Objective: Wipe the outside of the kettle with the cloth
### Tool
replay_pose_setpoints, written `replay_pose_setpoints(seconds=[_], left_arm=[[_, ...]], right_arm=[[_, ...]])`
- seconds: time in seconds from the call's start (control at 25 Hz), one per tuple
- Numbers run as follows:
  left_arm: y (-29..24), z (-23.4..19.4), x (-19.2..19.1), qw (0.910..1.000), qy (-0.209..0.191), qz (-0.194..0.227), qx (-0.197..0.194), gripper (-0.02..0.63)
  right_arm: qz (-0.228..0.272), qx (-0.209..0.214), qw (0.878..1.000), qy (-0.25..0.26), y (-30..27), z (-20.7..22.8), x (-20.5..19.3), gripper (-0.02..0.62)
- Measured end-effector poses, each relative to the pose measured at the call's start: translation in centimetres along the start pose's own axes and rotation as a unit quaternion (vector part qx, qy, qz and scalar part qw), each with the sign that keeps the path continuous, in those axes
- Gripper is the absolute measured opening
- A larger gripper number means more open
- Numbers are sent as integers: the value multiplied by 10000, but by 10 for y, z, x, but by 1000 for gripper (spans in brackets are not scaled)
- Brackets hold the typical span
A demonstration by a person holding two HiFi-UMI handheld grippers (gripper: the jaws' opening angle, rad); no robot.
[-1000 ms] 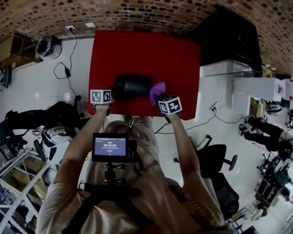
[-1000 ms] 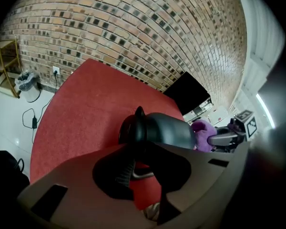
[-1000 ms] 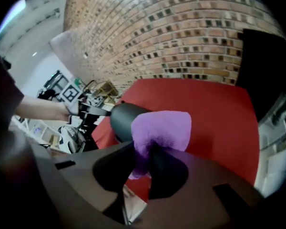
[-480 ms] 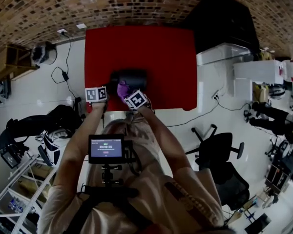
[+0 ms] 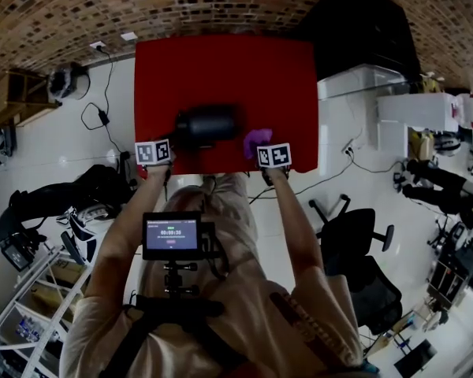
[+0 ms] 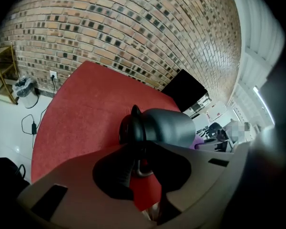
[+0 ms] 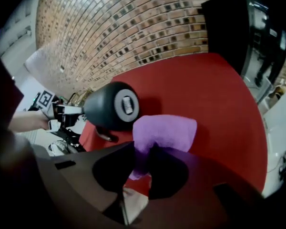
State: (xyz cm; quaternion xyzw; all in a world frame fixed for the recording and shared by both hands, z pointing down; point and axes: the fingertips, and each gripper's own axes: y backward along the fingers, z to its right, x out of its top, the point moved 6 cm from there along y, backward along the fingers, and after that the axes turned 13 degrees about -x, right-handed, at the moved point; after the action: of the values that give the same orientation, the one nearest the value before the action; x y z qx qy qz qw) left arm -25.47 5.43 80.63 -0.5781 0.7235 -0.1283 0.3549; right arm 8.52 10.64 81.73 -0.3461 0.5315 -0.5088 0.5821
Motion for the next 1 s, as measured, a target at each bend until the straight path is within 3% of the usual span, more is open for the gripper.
replay_pose_setpoints(seconds=[0.12,0.2,0.32,0.44,0.6,0.8,0.92,1.0], left_arm=[[0,4,1,10000,-42,25,-6,64],[0,8,4,9998,-161,-14,92,60],[0,10,3,9991,-284,-105,298,38],[-1,12,3,9988,-312,-144,345,38],[-1,12,5,9982,-376,-217,421,38],[0,12,8,9979,-422,-183,462,41],[1,9,11,9982,-324,-98,496,41],[3,8,9,9981,-197,-67,572,40]], right_arm=[[114,814,9948,593,9,-77,0,83],[113,1399,9875,721,3,-132,-1,83],[-36,2021,9780,509,-26,-190,-8,83],[-212,2378,9710,-70,-55,-210,-10,83],[-287,2539,9613,-1033,-71,-180,-11,81],[95,1826,9640,-1928,-59,-74,-23,81],[614,1455,9520,-2620,-44,2,-20,81],[930,1340,9463,-2793,-31,45,-11,81]])
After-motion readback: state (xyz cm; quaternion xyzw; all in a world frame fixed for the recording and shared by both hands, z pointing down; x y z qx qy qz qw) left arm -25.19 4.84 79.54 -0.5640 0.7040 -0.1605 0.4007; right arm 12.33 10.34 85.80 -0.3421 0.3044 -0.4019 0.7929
